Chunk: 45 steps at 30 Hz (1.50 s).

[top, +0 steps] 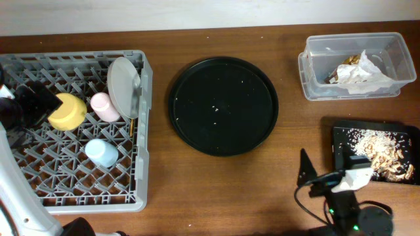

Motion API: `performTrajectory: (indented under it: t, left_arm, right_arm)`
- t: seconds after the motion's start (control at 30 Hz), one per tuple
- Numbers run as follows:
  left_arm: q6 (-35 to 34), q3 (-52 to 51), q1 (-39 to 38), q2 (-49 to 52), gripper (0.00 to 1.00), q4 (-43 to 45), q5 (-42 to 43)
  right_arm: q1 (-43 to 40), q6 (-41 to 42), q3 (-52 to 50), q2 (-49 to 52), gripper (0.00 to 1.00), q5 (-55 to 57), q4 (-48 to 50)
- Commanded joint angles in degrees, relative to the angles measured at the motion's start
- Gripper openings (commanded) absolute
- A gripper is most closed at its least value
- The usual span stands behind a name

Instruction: Sort waste into correct bins and load items into the dishwasher rack

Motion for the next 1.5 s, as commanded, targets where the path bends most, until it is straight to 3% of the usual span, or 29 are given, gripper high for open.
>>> performTrajectory:
  t: [0.0, 0.27, 0.43, 0.63, 0.9, 1.47]
  left_arm:
    - [-0.57, -0.07, 0.39, 0.28, 1.0, -0.07, 0.15]
    - [-0.57, -0.07, 0.35, 0.28, 1.0, -0.04, 0.15]
    - [-0.57, -0.07, 0.35, 0.28, 1.0, -0.04, 0.15]
    - [-0.57, -0.07, 0.35, 0.28, 1.0, -0.07, 0.15]
    - [-0.57, -0.07, 0.35, 0.28, 1.0, -0.07, 0.15]
    - [-0.57, -0.07, 0.37, 0.28, 1.0, -0.07, 0.15]
  right_arm:
    - [-2.73, -0.63, -9.07, -1.49, 0.98, -7.02, 11.45]
    - [-4.94, -0.63, -23.3, -2.34, 0.99, -10.25, 33.64]
    - [-6.23, -0.63, -23.32, -2.34, 0.98, -5.25, 30.91]
    - [-8.44, -0.79, -23.32, -2.34, 0.98, -0.33, 20.35]
    - [-8.37, -9.62, -23.32, -2.34, 0.99, -0.61, 20.46]
    - [-8.37, -9.62, -23.32, -2.32, 0.98, -0.61, 20.46]
